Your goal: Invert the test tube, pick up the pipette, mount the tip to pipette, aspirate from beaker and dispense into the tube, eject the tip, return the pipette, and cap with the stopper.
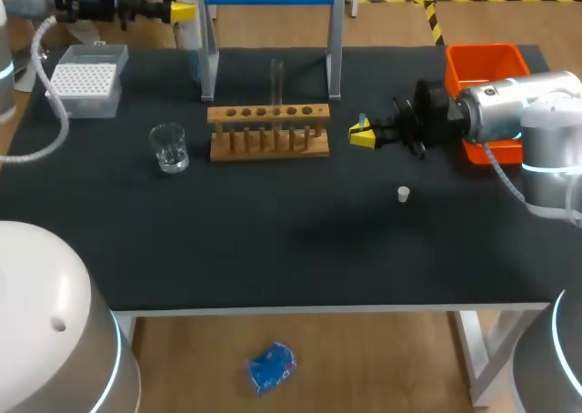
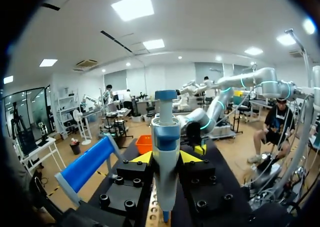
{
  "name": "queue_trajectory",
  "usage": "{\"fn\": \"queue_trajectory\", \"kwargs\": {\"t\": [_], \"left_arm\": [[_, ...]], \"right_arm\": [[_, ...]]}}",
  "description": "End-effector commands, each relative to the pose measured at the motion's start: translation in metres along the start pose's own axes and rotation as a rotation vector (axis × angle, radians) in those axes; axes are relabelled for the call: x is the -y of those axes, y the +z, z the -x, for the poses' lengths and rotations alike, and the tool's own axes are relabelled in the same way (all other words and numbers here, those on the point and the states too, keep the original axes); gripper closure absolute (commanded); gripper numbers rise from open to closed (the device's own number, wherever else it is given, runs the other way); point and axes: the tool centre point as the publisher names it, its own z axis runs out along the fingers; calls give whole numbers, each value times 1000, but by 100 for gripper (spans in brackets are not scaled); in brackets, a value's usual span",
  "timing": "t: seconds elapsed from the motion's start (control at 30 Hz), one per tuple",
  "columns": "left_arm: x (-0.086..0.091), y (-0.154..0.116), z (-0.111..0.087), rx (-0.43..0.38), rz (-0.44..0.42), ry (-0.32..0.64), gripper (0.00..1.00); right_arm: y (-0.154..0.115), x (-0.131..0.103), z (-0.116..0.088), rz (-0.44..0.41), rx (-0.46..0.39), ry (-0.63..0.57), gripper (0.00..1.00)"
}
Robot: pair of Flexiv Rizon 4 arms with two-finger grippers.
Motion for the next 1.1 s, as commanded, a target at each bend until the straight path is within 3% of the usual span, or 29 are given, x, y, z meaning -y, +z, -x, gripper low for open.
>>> {"fn": "queue_trajectory", "kwargs": {"t": [0.03,0.23,0.57,0.77,1.1], "left_arm": [[6,20,-49,138,-16,-10,100],[24,47,-74,134,-35,-34,100],[53,81,-93,122,-42,-54,100],[46,97,-93,103,-48,-71,100],[35,115,-71,36,-21,-84,100]], "right_arm": [[-1,-1,-1,-2,-1,0,100],[-1,-1,-1,-2,-1,0,100],[-1,-1,-1,-2,-1,0,100],[-1,-1,-1,-2,-1,0,100],[-1,-1,-1,-2,-1,0,100]]}}
